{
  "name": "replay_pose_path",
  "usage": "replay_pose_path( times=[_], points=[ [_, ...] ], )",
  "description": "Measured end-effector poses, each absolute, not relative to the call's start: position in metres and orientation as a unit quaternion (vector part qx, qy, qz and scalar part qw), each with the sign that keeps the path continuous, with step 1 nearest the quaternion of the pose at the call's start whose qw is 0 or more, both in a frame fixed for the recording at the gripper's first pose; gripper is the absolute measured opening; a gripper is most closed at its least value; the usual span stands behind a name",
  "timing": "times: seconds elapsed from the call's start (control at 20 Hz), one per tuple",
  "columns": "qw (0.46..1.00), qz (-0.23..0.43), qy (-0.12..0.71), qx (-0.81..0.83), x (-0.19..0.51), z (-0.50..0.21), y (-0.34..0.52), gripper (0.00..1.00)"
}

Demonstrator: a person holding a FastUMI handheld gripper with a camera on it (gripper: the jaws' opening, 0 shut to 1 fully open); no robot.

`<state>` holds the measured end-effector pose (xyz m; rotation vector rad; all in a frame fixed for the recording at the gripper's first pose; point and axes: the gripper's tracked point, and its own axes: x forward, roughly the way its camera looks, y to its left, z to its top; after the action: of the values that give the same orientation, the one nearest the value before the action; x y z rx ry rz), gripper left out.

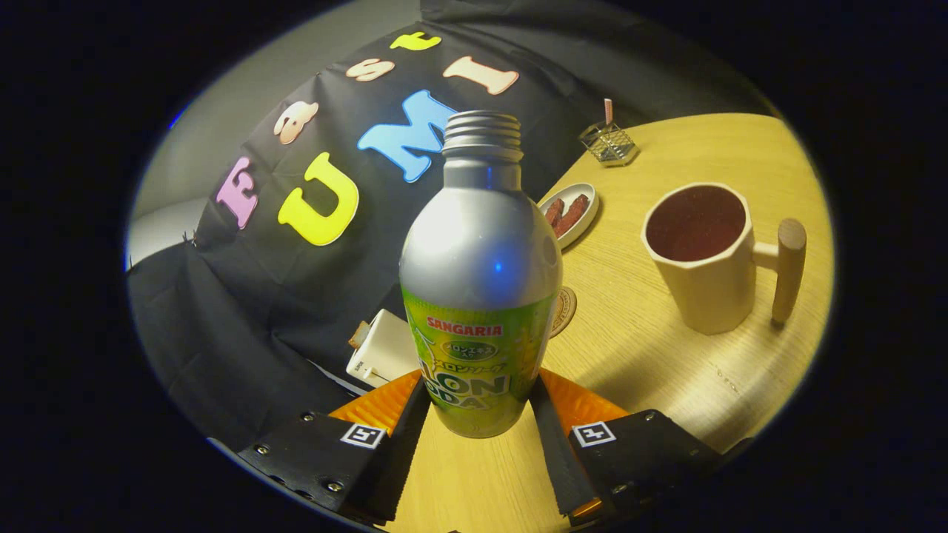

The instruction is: Take the bottle from table, then pour the juice into the cup, finally place the bottle on the coaster

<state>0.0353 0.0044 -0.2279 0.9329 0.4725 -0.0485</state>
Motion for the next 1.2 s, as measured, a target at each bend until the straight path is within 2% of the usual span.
replay_pose_path(
  times=[1.2],
  points=[
    [0.680,-0.047,0.223,0.697,0.048,-0.224,0.005,0.76]
  ],
)
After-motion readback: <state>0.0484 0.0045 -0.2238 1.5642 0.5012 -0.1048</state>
